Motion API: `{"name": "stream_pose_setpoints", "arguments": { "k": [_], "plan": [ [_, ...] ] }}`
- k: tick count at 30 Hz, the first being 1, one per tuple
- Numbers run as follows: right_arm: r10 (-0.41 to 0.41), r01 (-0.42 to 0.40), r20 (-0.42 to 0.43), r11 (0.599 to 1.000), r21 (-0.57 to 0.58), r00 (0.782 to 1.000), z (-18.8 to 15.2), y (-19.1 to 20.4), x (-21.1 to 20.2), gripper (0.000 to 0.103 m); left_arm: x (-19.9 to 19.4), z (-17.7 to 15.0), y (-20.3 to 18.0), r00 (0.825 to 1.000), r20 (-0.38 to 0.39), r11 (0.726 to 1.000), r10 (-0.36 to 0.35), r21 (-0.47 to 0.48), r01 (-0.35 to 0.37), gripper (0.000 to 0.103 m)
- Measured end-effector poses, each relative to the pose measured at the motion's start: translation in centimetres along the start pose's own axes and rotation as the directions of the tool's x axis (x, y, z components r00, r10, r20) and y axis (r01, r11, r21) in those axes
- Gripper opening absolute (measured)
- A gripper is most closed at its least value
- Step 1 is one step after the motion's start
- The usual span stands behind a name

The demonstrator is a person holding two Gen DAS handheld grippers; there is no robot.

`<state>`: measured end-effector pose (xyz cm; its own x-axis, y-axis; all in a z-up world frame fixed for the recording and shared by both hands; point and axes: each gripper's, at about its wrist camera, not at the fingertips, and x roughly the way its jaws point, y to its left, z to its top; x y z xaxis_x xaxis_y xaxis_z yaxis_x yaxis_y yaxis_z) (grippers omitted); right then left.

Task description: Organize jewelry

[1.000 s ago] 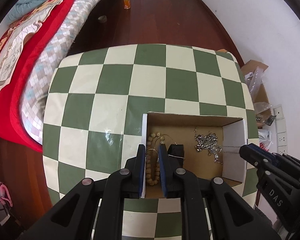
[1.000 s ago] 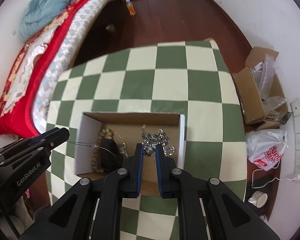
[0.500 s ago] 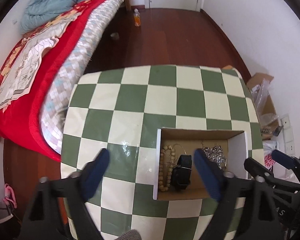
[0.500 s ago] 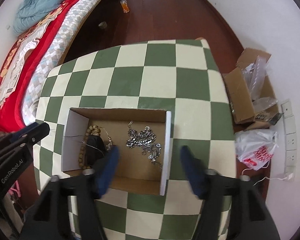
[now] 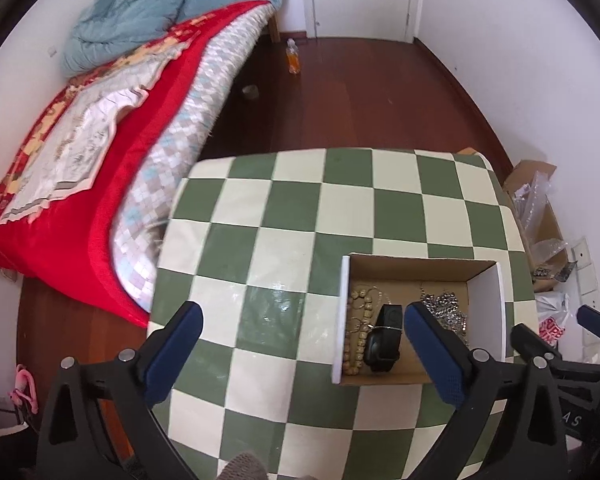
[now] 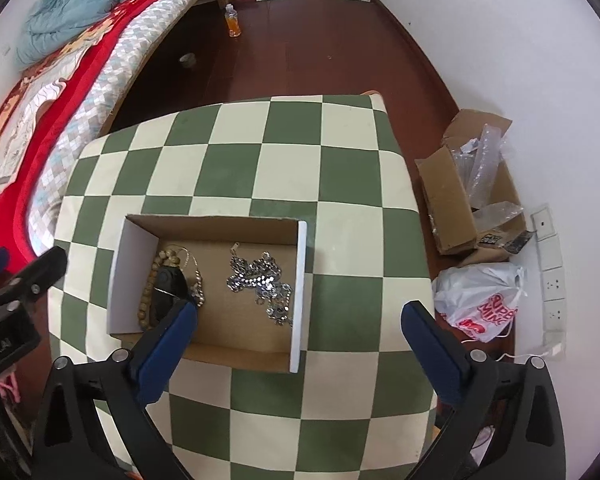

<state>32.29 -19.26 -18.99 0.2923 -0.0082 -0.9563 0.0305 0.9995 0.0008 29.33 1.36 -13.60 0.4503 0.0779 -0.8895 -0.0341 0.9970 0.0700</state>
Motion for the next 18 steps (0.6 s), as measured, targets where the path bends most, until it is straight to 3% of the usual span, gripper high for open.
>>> {"name": "stream_pose_setpoints", "arguments": {
  "k": [12,18],
  "plan": [
    [-0.037,0.034,0.129,0.999,0.027,0.991,-4.3,-0.8,-5.3,0.103,-6.9,-5.1,0.5,0.991,0.135,1.000,-0.005,-0.027,0.009,0.103],
    [-0.052,0.048,0.239,0.999,0.020,0.970,-7.4,-1.0,-10.6,0.103,-11.3,-7.8,0.3,0.979,0.202,0.999,-0.024,-0.020,0.028,0.103]
  ]
}}
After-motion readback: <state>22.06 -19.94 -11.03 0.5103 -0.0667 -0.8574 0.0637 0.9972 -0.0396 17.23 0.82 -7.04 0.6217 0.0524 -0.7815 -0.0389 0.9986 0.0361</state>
